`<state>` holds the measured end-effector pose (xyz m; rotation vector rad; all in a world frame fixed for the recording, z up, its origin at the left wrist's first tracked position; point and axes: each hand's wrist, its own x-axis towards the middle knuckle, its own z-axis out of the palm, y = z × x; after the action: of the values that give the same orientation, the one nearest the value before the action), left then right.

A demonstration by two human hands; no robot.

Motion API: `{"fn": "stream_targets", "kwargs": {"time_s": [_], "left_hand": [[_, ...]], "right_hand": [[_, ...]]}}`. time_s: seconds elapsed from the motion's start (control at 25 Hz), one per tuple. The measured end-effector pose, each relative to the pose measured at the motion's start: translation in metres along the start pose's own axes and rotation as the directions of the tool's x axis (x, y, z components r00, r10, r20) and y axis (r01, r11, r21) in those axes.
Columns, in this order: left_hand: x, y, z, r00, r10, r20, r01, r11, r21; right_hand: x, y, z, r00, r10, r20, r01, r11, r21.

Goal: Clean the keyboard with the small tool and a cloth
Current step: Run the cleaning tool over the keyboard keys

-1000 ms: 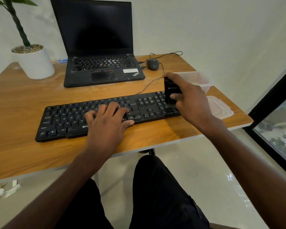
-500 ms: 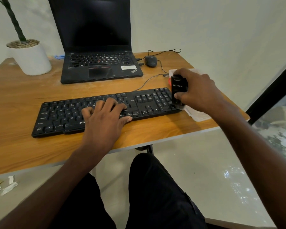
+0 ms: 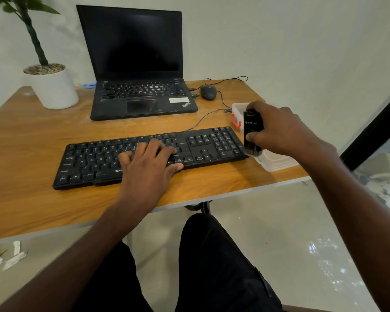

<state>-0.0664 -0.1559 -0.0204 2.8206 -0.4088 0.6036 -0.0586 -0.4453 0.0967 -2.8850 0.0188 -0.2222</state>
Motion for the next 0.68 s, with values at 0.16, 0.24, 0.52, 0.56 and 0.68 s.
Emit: {"fn": "stream_targets", "kwargs": {"time_s": [0.16,0.24,0.52,0.56,0.68], "left_hand": [[-0.001,-0.005,-0.010,0.996,0.057,-0.062,-0.066,0.984,-0.166],[0.002,-0.029,-0.026,0.996,0.082,-0.033,-0.087,0.975,-0.204],[-0.023,-0.171,-0.085,0.880,-0.375,0.291,0.453,0.847,-0.279],[-0.030,-0.184,-0.085,0.843,-0.359,0.400,0.482,0.835,-0.267],[-0.040,-0.205,-0.081,0.809,-0.292,0.509,0.487,0.819,-0.304]], "right_hand": [[-0.006,-0.019,0.006,0.984,-0.057,-0.171,0.098,0.965,0.242],[-0.009,-0.037,0.015,0.976,-0.089,-0.196,0.159,0.915,0.372],[-0.008,-0.139,0.062,0.940,-0.340,0.008,0.200,0.571,0.796],[-0.003,-0.158,0.069,0.923,-0.386,-0.006,0.237,0.553,0.799],[0.010,-0.213,0.090,0.860,-0.511,-0.001,0.311,0.522,0.794]]}}
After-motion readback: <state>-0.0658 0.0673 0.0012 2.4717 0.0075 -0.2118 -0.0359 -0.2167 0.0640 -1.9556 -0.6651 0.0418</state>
